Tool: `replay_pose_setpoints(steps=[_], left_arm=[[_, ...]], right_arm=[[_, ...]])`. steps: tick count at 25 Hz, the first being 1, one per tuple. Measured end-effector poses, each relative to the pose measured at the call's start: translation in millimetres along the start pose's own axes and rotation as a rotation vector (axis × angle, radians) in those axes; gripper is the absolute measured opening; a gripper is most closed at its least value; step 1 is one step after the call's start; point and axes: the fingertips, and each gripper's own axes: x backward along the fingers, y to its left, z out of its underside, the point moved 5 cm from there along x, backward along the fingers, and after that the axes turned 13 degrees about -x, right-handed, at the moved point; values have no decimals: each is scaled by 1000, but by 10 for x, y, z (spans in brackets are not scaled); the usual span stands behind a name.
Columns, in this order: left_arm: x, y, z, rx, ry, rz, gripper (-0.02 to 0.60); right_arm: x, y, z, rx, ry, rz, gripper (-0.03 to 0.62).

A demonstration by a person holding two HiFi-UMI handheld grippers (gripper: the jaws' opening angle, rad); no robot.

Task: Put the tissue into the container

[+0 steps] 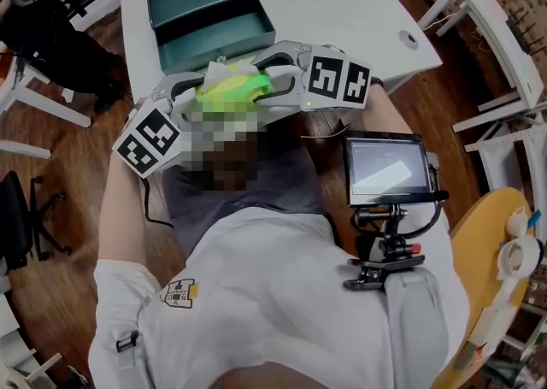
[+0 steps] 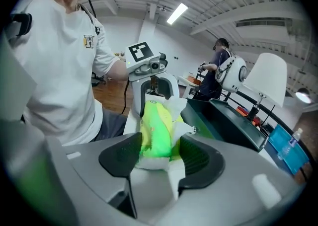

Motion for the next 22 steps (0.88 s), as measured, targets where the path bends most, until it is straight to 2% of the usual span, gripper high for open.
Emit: replay_pose_setpoints(steps=[6, 10, 16, 22], left_arm=[[90, 40, -68, -25, -14, -38, 311], [237, 172, -205, -78, -14, -88, 311], [444, 617, -374, -155, 14, -162, 310], [420, 1092, -301, -172, 48, -180, 310]], right_arm=[[76, 12, -95, 36, -27, 25, 229], [208, -21, -276, 90, -56, 64, 227], [393, -291, -659, 179, -85, 140, 225], [362, -717, -854, 202, -80, 179, 225]])
